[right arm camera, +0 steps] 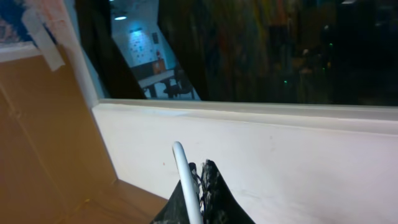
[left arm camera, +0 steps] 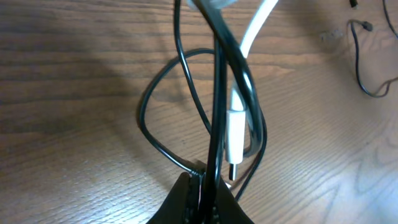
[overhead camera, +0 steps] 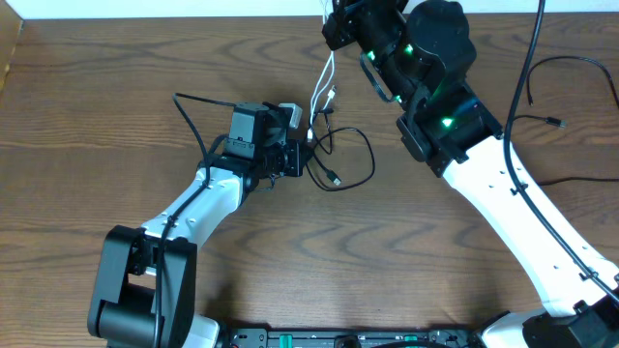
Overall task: Untangle cables
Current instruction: 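Drag the white cable far right with the right gripper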
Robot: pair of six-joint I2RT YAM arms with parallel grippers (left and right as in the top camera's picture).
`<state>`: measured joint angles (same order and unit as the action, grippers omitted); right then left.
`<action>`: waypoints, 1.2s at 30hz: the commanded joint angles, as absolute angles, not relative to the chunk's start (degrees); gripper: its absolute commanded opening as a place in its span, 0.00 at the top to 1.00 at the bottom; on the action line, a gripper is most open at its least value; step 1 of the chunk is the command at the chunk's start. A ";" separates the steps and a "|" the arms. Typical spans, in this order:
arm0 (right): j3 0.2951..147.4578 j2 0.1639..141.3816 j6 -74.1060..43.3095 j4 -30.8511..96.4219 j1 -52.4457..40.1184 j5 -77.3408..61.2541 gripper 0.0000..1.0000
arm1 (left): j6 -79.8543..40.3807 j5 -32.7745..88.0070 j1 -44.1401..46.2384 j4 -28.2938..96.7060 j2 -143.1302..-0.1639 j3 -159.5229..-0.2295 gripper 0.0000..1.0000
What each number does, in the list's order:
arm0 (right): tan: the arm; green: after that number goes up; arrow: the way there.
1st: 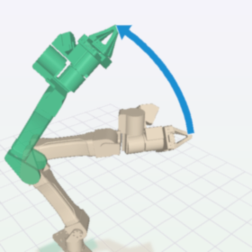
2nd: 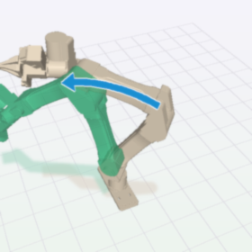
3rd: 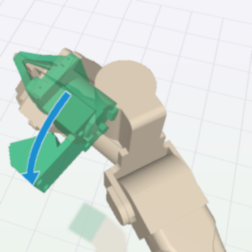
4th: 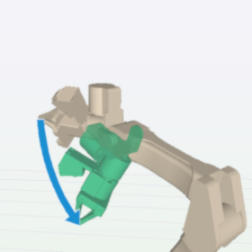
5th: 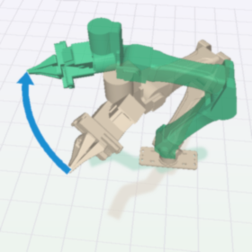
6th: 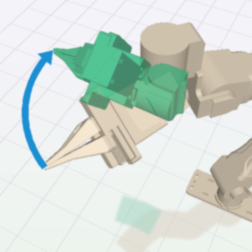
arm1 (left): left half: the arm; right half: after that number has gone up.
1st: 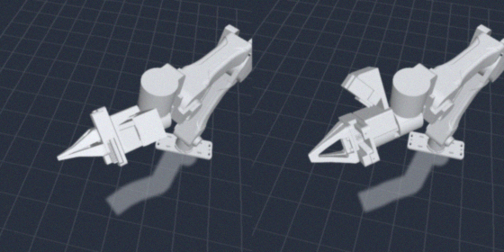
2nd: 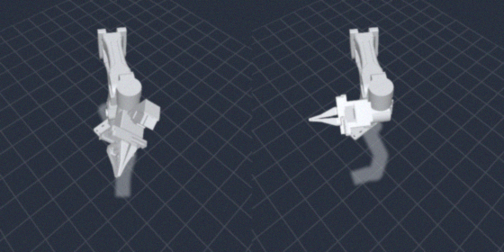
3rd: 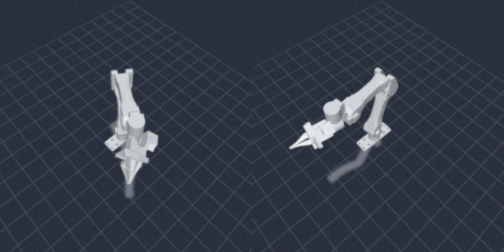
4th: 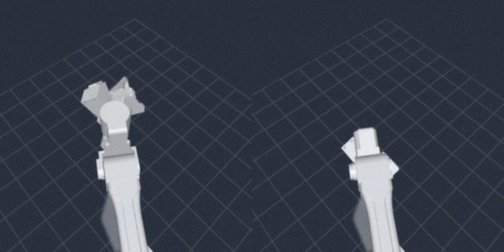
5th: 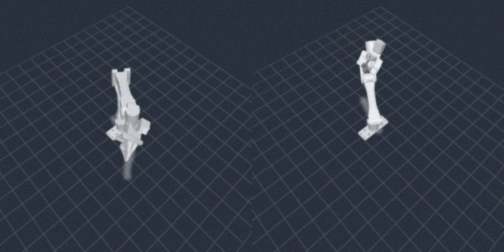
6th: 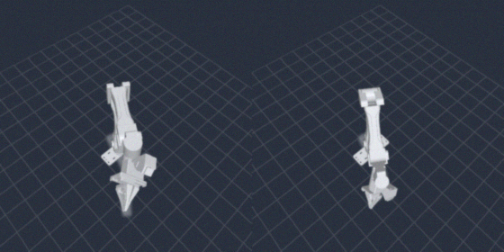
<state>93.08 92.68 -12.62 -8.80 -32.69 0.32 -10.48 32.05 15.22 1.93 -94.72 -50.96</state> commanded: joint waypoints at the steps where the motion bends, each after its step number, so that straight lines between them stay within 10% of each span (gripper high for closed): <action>1: 93.10 91.72 -13.23 -9.02 -32.45 -2.09 0.99 | -10.35 29.06 15.18 1.89 -94.30 -51.11 0.92; 36: 93.10 89.45 -6.57 22.13 -8.19 3.66 0.99 | -23.29 19.79 -1.98 12.62 -94.30 -51.11 0.92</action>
<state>93.06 91.42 -7.40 21.69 -9.21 -1.04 -22.52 20.64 -1.52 12.12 -94.72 -50.96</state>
